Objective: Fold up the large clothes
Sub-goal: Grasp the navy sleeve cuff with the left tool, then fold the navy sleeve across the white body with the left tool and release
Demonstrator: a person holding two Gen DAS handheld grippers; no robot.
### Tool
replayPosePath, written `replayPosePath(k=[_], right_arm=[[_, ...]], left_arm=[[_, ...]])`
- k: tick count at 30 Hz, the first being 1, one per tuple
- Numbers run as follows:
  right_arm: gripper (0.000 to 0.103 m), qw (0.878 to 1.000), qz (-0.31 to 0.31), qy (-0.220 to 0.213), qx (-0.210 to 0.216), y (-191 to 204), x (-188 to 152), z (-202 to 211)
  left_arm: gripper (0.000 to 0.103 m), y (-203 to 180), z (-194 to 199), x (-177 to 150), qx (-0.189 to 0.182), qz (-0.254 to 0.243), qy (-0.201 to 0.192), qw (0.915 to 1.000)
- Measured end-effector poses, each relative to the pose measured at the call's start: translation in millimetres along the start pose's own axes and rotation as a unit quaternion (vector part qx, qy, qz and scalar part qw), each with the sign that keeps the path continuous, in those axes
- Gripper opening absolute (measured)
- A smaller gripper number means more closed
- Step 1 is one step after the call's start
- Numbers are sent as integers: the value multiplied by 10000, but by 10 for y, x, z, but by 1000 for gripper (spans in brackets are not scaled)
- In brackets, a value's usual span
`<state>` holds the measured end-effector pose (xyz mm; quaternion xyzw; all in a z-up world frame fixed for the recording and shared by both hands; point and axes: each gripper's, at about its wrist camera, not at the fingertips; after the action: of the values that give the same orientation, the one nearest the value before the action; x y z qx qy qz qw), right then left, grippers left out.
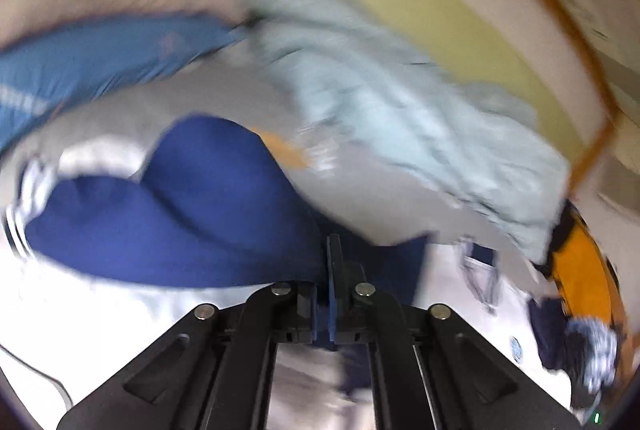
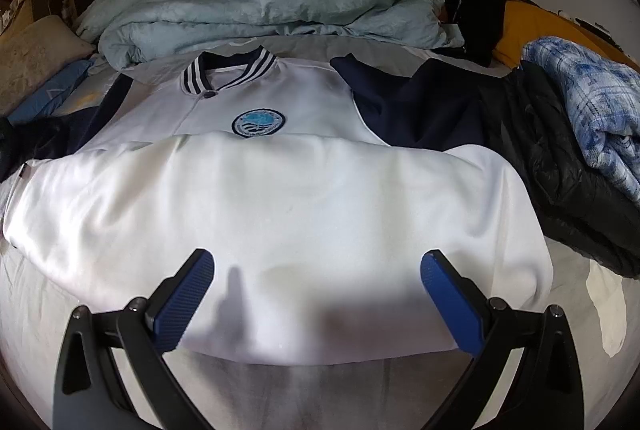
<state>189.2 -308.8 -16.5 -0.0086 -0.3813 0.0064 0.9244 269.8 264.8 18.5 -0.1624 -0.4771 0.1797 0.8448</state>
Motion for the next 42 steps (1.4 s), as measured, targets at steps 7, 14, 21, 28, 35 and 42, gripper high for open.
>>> replayPosePath(k=[7,14,21,28,35,42], right_arm=[[103,10000,33,-47,-25,24,-3,31],[103,9999,11,-58,-114,-21,2,32],[103,9998,-64,-168,-58,-45,29,122],[103,9995,44,-280,-111,-43,30,211],[103,9996,-169,-232,-60,-115,45,192],[103,10000,3,-58,-73,-17,-22,100]], left_arm=[[2,-1336,356,-625,-1218,-1411,406,9816],[8,-1685,77,-1470,-1221,-1695,1575,9652],[50,-1555,463,-1590,-1013,-1574,1303,9736],[59,-1031,596,-956,-246,-1219,739,9895],[71,-223,179,-526,190,-618,1045,9924],[71,474,-352,-637,629,445,1785,9809]])
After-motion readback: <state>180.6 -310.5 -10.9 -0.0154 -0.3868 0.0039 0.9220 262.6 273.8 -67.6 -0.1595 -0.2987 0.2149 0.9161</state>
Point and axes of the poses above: each gripper's, at about its wrist camera, not at the fingertips, and z roughly against the way its jaws point, y to its left, x to its top, and after that the axes turned 4 degrees about -y, right-handed
